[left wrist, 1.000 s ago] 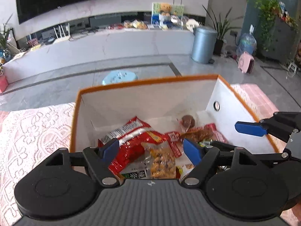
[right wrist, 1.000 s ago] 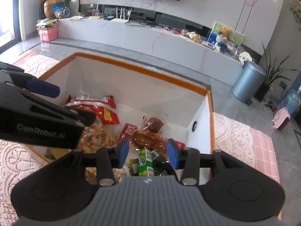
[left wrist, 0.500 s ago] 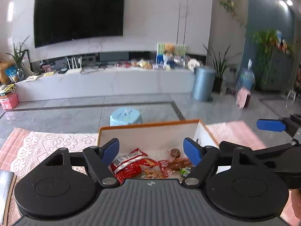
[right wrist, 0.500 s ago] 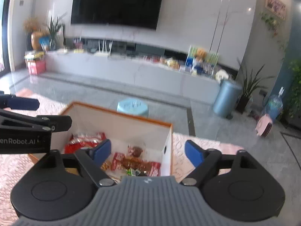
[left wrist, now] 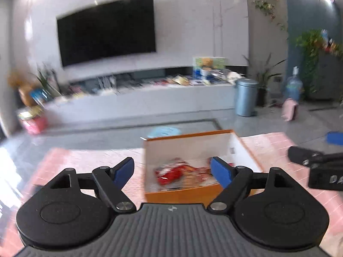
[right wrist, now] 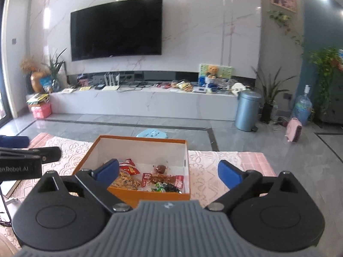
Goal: Organize snacks
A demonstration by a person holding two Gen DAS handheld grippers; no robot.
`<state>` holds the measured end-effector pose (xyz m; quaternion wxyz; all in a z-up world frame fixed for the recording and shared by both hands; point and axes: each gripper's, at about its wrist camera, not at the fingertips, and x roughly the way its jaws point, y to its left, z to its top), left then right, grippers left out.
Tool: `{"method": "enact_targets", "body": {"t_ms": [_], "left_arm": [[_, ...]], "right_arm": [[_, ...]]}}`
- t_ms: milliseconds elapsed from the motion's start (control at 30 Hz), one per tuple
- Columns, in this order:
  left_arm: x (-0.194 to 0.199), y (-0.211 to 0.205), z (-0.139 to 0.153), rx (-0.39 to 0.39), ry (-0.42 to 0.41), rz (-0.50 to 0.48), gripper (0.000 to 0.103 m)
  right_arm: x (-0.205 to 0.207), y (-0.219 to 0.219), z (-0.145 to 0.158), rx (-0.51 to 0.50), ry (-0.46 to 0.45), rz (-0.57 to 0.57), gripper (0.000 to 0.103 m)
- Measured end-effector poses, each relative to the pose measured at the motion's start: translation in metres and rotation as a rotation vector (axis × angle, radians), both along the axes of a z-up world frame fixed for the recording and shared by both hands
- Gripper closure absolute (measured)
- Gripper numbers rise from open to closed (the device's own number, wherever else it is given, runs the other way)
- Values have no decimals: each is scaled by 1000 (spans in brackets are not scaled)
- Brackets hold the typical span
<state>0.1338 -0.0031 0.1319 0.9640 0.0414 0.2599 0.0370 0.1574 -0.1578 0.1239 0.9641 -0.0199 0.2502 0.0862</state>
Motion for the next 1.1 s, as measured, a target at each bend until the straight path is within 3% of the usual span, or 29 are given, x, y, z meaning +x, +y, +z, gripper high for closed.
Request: {"method": "enact_targets", "body": {"t_ms": [233,467,1100], "left_arm": [[-36,-11,-9,-19,-8,-25,7],[-54,-6,-28,-91,8,-9,6],[-64,-14,-54,-65,85,-6,3]], "right_arm": [[-54,2,-8,30,-6,-43,4],[-84,1,-27,43,32,-66,4],[-86,-4,-56,25,86,-95,4]]}}
